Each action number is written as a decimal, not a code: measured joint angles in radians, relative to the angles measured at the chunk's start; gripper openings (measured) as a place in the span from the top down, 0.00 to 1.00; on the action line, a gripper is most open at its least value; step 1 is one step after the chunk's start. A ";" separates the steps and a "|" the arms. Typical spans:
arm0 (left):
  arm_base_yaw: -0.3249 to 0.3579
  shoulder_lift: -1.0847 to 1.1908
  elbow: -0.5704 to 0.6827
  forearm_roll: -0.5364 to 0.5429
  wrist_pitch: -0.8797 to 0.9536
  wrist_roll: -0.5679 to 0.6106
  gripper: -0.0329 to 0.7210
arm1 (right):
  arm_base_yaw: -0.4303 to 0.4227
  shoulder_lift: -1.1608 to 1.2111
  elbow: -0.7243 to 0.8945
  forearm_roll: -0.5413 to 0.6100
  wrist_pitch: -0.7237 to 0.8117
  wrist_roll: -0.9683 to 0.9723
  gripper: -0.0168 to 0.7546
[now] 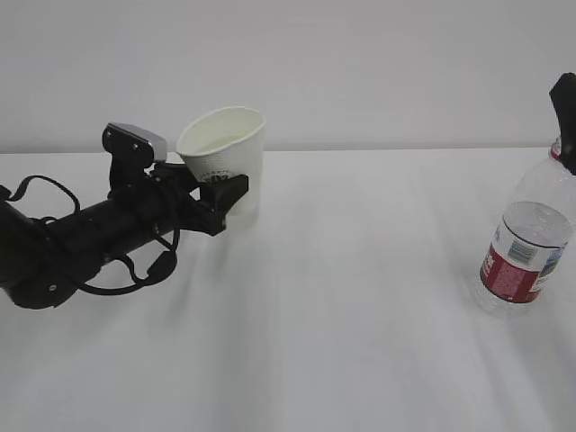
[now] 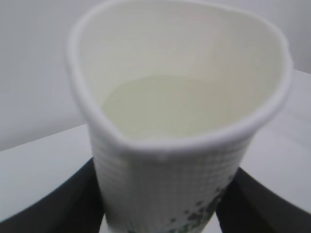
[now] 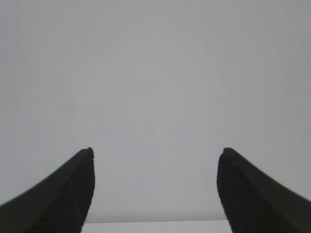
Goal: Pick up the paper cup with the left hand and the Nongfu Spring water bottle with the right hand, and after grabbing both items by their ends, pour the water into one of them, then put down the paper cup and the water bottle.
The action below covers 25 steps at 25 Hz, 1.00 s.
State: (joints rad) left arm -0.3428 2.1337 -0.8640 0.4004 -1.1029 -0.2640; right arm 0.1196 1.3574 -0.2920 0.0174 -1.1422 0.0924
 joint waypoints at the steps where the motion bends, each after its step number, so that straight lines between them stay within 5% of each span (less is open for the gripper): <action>1: 0.009 0.000 0.000 0.000 0.000 0.000 0.33 | 0.000 0.000 0.000 0.000 0.000 0.000 0.21; 9: 0.064 0.000 0.000 -0.002 0.027 0.000 0.33 | 0.000 0.000 0.000 0.000 0.000 0.000 0.21; 25: 0.065 0.000 0.093 -0.010 0.000 0.002 0.33 | 0.000 0.000 0.000 0.000 -0.002 0.000 0.21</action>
State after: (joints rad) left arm -0.2773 2.1337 -0.7714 0.3904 -1.1026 -0.2623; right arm 0.1196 1.3574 -0.2920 0.0174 -1.1443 0.0924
